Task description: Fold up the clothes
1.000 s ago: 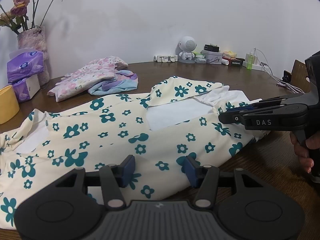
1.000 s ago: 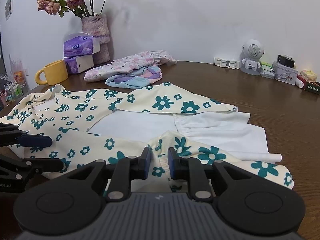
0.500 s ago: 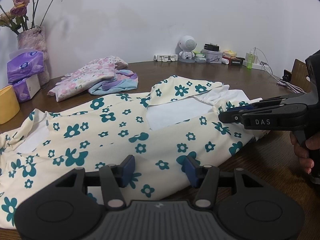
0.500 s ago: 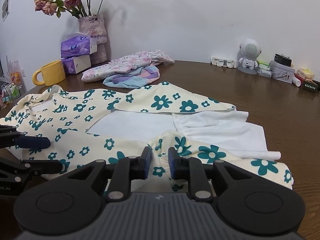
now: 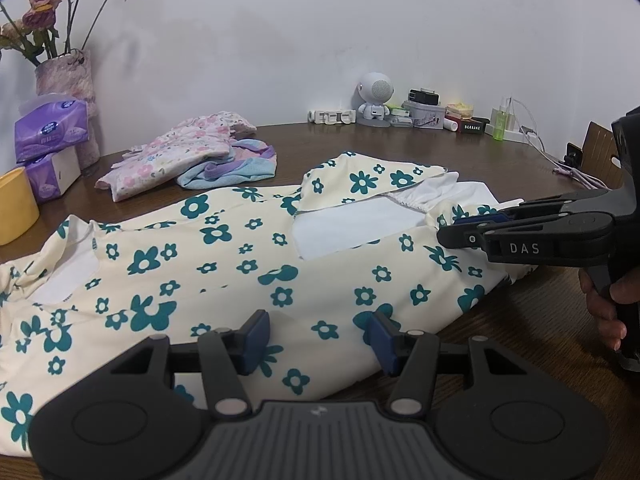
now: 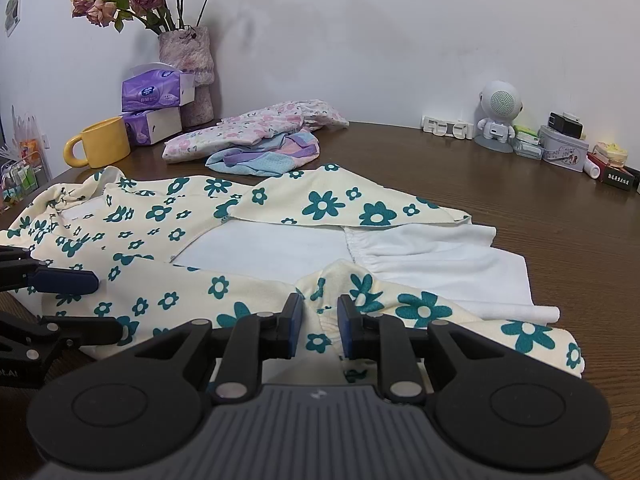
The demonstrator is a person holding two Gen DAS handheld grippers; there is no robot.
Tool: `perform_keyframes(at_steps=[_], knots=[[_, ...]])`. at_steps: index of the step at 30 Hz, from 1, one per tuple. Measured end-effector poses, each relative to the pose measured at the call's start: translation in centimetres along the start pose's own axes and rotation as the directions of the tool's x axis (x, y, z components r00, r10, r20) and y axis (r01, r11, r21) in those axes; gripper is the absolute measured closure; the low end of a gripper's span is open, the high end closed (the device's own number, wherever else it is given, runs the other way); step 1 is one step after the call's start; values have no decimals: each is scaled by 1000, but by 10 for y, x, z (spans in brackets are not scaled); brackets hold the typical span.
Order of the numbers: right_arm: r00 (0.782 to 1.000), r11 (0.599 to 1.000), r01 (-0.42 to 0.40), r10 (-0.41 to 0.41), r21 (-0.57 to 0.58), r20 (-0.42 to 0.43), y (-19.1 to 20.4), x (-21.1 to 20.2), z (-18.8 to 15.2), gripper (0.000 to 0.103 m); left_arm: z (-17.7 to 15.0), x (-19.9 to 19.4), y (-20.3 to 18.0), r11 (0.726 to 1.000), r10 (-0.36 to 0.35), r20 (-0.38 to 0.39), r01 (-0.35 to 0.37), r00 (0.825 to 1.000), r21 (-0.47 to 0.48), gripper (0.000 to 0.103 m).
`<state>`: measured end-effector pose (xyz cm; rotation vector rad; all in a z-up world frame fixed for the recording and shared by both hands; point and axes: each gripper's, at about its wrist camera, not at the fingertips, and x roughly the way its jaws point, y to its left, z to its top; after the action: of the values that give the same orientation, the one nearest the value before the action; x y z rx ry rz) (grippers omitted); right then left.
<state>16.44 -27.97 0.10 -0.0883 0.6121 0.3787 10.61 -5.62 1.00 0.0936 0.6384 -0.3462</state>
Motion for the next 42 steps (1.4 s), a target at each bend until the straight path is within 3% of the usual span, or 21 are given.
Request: perform_keyframes(at_steps=[13, 17, 24, 27, 36, 42], knots=[[1000, 1000, 2, -2, 21, 5, -2, -1, 0, 83, -8, -21, 37, 990, 104, 19, -102, 994, -103, 51], [1000, 999, -4, 4, 34, 5, -4, -2, -1, 83, -12, -29, 58, 982, 99, 28, -93, 995, -165, 59], [1000, 999, 0, -1, 50, 9, -5, -3, -1, 83, -18, -41, 80, 968, 142, 31, -132, 989, -211, 59], [1000, 999, 4, -5, 53, 11, -5, -3, -1, 83, -22, -47, 93, 957, 182, 24, -171, 983, -234, 53], [999, 997, 26, -28, 69, 20, -5, -5, -2, 83, -33, -66, 129, 910, 299, 0, -286, 954, -299, 54], [998, 996, 51, -53, 74, 21, -8, -7, -3, 84, -35, -68, 138, 896, 328, -3, -311, 945, -317, 54]])
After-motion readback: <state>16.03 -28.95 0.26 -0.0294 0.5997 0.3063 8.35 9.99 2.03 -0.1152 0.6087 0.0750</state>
